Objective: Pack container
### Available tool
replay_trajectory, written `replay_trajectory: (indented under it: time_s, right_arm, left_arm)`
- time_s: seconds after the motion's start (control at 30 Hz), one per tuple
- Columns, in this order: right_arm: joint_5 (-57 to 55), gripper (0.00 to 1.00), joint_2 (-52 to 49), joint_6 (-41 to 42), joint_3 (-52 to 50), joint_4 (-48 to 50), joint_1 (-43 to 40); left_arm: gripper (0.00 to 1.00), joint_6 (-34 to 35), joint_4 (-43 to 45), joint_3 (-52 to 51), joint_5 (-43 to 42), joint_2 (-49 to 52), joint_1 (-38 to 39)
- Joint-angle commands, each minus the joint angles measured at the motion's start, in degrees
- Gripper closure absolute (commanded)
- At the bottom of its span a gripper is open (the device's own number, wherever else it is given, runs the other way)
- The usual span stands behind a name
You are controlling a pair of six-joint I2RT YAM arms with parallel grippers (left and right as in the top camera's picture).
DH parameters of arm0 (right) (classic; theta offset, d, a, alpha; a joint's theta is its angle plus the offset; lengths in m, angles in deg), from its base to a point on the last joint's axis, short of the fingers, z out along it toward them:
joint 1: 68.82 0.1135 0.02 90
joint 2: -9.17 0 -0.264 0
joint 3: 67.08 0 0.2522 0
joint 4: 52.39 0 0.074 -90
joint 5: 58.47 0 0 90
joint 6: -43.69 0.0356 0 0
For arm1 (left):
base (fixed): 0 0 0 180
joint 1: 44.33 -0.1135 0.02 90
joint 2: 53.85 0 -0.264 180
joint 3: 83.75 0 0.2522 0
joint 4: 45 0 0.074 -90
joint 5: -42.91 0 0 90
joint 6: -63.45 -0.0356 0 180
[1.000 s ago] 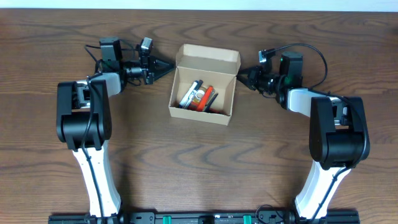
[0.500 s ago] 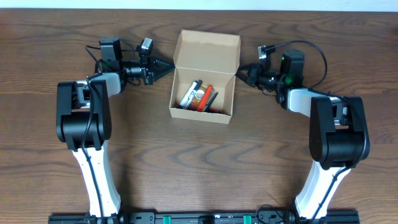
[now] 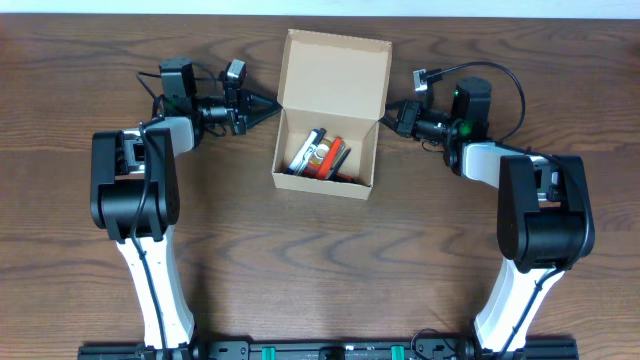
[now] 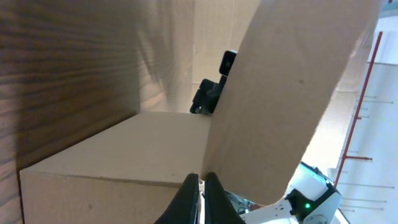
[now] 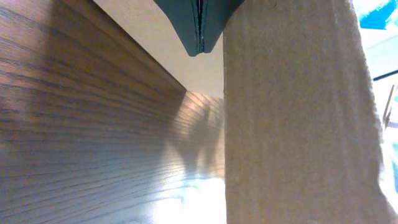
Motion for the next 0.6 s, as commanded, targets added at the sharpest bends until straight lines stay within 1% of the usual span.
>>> replay_trajectory:
  time_s: [0.0,0.27,0.57]
  right_arm:
    - [2.4,0.99,-0.5,-0.5,0.0,0.4,1.1]
    - [3.2,0.99,-0.5,-1.3,0.0,0.4,1.0]
    - [5.4,0.99,-0.5,-3.1,0.0,0.3,2.4]
  left_arm:
    - [0.94,0.2,0.8,-0.2,-1.5,0.2,-0.6]
    - [0.94,0.2,0.7,-0.2,-0.4,0.2,-3.3]
    - [0.94,0.2,0.7,-0.2,0.7,0.3,-2.9]
